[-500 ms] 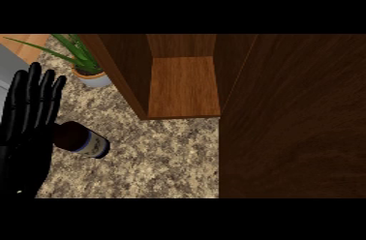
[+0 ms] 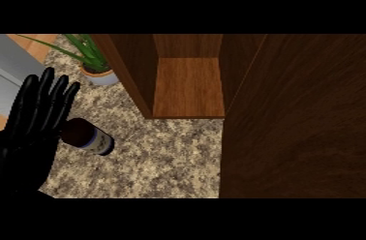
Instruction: Pick up the wine, place it into the cabinet and close the cabinet
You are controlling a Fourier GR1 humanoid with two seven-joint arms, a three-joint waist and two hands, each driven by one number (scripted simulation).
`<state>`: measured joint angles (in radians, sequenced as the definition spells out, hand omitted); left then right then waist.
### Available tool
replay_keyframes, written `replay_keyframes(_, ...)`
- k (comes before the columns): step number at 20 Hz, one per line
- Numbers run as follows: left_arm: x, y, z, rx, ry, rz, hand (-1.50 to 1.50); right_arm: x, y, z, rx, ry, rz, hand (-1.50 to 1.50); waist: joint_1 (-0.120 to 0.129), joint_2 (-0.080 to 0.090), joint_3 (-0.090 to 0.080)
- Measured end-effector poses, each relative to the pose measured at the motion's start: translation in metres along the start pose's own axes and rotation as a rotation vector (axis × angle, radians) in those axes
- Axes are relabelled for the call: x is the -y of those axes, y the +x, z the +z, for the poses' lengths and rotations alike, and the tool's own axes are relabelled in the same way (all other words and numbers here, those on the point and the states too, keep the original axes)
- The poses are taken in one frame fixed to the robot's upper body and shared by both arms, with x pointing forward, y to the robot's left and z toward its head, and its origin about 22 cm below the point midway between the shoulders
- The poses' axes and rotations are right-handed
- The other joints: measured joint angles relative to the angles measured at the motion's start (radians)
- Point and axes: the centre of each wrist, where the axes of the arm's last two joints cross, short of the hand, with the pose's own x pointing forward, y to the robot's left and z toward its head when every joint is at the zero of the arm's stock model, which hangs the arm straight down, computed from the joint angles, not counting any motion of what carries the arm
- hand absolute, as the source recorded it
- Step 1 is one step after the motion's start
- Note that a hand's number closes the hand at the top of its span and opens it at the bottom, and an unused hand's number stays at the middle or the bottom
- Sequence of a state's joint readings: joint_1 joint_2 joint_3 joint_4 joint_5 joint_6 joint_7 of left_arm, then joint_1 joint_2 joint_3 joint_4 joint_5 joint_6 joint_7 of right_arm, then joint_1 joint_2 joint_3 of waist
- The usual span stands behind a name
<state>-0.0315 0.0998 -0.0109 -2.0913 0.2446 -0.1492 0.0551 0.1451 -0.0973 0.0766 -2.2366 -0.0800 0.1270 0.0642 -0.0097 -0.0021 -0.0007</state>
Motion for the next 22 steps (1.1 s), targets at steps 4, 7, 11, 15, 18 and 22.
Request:
replay_keyframes(4, 0.007, 0.015, 0.004, -0.039, -0.022, 0.098, -1.50, -0.005, 0.018, 0.003, -0.026, 0.060, -0.049, -1.50, 0.007, 0.000, 0.000)
replay_keyframes(7, 0.019, 0.028, 0.006, -0.046, -0.032, 0.124, -1.50, -0.007, 0.028, 0.007, -0.034, 0.079, -0.066, -1.50, 0.008, 0.000, 0.001)
replay_keyframes(11, 0.034, 0.048, 0.011, -0.046, -0.035, 0.136, -1.50, -0.008, 0.041, 0.005, -0.041, 0.081, -0.075, -1.50, 0.009, 0.000, 0.001)
replay_keyframes(15, 0.042, 0.057, 0.009, -0.067, -0.037, 0.152, -1.50, -0.015, 0.047, -0.001, -0.061, 0.085, -0.089, -1.50, 0.009, 0.000, 0.001)
replay_keyframes(18, 0.056, 0.060, 0.008, -0.075, -0.039, 0.158, -1.50, -0.017, 0.051, -0.005, -0.072, 0.079, -0.087, -1.50, 0.009, 0.000, 0.001)
replay_keyframes(22, 0.068, 0.067, 0.006, -0.080, -0.031, 0.158, -1.50, -0.016, 0.058, -0.009, -0.074, 0.079, -0.076, -1.50, 0.009, 0.000, 0.001)
